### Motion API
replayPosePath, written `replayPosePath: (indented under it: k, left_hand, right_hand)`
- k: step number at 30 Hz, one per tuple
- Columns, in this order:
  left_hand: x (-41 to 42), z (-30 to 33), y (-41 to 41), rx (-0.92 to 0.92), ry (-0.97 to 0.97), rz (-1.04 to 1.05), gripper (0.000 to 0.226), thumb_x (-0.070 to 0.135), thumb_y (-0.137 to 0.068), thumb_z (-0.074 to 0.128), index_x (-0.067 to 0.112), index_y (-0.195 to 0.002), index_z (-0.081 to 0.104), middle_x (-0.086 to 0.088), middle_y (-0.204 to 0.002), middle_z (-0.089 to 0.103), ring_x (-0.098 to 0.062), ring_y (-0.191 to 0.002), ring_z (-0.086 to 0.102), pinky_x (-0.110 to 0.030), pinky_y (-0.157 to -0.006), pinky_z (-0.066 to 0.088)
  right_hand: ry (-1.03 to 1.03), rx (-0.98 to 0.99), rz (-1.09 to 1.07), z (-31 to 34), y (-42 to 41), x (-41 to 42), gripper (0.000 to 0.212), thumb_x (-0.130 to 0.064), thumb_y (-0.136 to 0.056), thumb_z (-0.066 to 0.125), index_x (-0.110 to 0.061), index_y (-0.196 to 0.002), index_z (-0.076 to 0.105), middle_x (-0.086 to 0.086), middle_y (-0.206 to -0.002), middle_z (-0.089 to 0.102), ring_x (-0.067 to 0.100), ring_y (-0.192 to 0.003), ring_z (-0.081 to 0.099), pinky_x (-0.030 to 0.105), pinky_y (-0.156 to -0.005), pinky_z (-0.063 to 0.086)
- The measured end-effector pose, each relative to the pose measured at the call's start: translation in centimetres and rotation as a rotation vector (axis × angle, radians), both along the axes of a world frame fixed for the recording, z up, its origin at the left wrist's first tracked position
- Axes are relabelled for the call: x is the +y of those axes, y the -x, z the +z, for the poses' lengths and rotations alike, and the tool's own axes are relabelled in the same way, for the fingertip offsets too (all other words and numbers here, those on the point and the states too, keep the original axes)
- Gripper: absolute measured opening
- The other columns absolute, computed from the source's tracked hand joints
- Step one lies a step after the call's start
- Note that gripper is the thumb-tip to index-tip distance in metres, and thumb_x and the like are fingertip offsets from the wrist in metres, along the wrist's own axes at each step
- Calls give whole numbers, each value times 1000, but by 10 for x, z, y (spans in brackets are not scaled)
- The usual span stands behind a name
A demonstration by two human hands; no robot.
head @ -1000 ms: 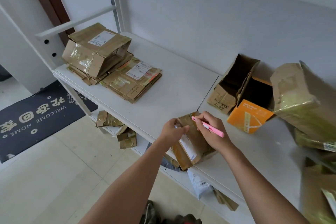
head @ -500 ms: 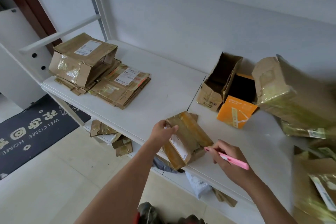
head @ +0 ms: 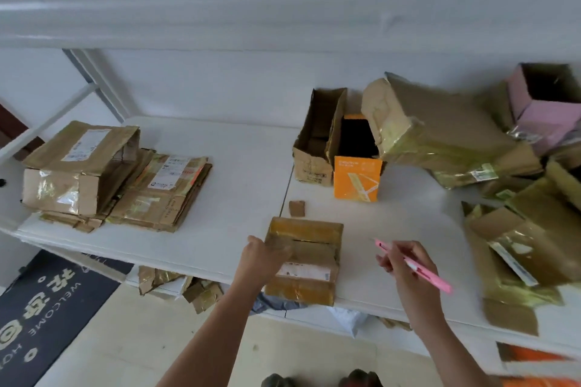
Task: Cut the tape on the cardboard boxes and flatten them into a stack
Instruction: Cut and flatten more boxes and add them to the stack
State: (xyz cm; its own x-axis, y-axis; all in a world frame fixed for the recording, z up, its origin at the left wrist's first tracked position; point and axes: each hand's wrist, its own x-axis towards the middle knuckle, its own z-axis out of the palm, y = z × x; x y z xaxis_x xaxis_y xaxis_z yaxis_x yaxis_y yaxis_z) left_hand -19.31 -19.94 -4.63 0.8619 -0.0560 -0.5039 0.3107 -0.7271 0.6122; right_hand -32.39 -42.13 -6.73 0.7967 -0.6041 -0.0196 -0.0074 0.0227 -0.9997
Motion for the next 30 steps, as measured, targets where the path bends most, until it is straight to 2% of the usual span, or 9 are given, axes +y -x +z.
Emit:
replayPosePath:
  k: [1,3,5,7,10,14,21,25,30]
  left_hand:
    - [-3,-1,1,-78,-7,-65,72,30,-88,68,7,-142,26,-9,-136,38,-26,-117,48,-38,-98,47]
    - [-9,-3,4,-241,-56,-282,84,24,-92,60,20,-155,5,-1,-160,8,-29,-147,15,-50,-120,22]
    - [-16,-6,7,-273,-115,-435,72,24,-99,44,28,-156,2,4,-164,-9,-27,-151,-4,-50,-122,9]
    - [-19,-8,9,-220,-108,-436,67,28,-100,40,30,-156,3,6,-163,-11,-29,-147,1,-46,-120,15]
    - [-19,-9,12,-194,-99,-446,76,43,-97,51,31,-156,5,7,-160,-6,-30,-141,9,-42,-117,15]
    - [-17,-13,16,-251,-53,-402,77,49,-93,59,32,-154,16,7,-157,2,-27,-136,16,-38,-115,17]
    - [-17,-15,17,-251,-9,-375,76,45,-93,61,32,-154,18,7,-159,3,-24,-138,19,-34,-115,12]
    - [-17,-16,15,-255,-13,-374,76,45,-93,60,32,-154,17,7,-159,3,-23,-139,19,-33,-115,12]
    - [-17,-18,15,-261,1,-360,76,45,-92,62,31,-153,19,6,-158,5,-25,-136,20,-35,-115,14]
  right_hand:
    - [-38,-11,-23,-1,-1,0,20,-31,-94,65,-13,-85,62,13,-76,68,32,-79,68,47,-84,58]
    - [-89,-31,-47,-3,-3,2,12,-14,-95,61,-6,-87,59,14,-77,67,27,-76,68,56,-87,55]
    - [-133,-49,-35,-4,-5,7,10,-9,-95,58,-3,-88,57,13,-77,66,24,-76,68,60,-88,54]
    - [-135,-71,-7,-5,-7,12,13,-18,-96,59,-8,-88,58,12,-77,66,28,-78,68,61,-87,54]
    - [-97,-76,17,-4,-13,19,19,-37,-96,60,-24,-82,59,12,-76,66,34,-81,68,60,-84,55]
    - [-32,-77,26,-5,-21,23,23,-24,-97,53,-6,-83,52,12,-73,66,34,-77,68,60,-80,56]
    - [71,-41,43,-14,-33,22,18,-21,-98,55,-13,-82,53,10,-74,65,29,-75,68,54,-75,58]
    - [136,-20,57,-17,-36,23,18,-15,-100,54,-12,-82,52,3,-72,65,22,-73,67,40,-71,59]
    - [251,-43,75,-17,-36,26,17,-24,-98,53,-12,-86,51,3,-74,64,19,-71,67,34,-63,58]
